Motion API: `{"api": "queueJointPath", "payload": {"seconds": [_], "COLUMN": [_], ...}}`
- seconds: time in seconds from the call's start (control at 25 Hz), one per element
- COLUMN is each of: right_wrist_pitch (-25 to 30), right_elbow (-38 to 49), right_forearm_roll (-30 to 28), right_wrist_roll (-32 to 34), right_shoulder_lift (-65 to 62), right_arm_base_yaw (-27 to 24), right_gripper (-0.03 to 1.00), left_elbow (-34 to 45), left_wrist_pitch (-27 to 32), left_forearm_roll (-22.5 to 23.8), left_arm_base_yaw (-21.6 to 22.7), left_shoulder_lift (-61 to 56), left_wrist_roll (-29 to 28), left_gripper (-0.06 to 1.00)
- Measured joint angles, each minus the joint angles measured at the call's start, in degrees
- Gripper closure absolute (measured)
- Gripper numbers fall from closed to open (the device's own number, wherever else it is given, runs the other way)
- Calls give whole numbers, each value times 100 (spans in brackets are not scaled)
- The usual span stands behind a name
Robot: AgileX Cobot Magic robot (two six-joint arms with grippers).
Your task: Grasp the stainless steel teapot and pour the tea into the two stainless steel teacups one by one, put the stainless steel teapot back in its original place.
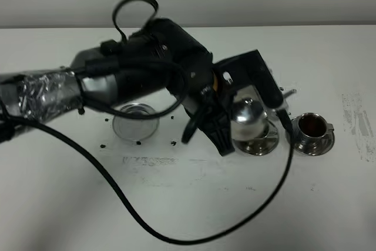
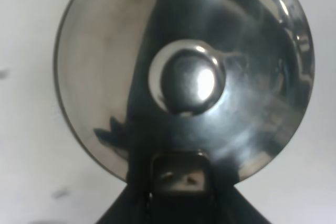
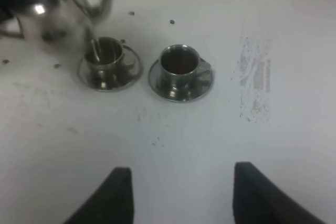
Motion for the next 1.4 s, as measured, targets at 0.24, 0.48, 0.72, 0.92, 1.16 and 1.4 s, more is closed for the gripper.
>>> {"api": "queueJointPath", "payload": {"seconds": [0.24, 0.48, 0.72, 0.92, 1.16, 1.4], "right_wrist_pitch": [0, 0, 0, 0, 0, 0], "right_elbow": [0, 0, 0, 0, 0, 0], "right_forearm_roll": [0, 0, 0, 0, 0, 0], "right_wrist_roll": [0, 0, 0, 0, 0, 0], "right_shoulder_lift": [0, 0, 0, 0, 0, 0], "right_arm_base_yaw": [0, 0, 0, 0, 0, 0], "right_gripper": [54, 54, 54, 54, 54, 54], "left_elbow": [-973, -1655, -2020, -2033, -2057, -2063], "left_wrist_pitch": [610, 1195, 1201, 1182, 1039, 884], "left_forearm_roll": [1, -170, -100, 67, 788, 1314], "left_arm_base_yaw": [806, 1279, 1338, 1299, 1008, 740], "left_shoulder_lift": [176, 852, 1318, 1404, 1404, 1404], "left_wrist_roll": [1533, 3644, 5034, 5786, 5916, 5932], "left_gripper": [75, 75, 75, 75, 75, 75]}}
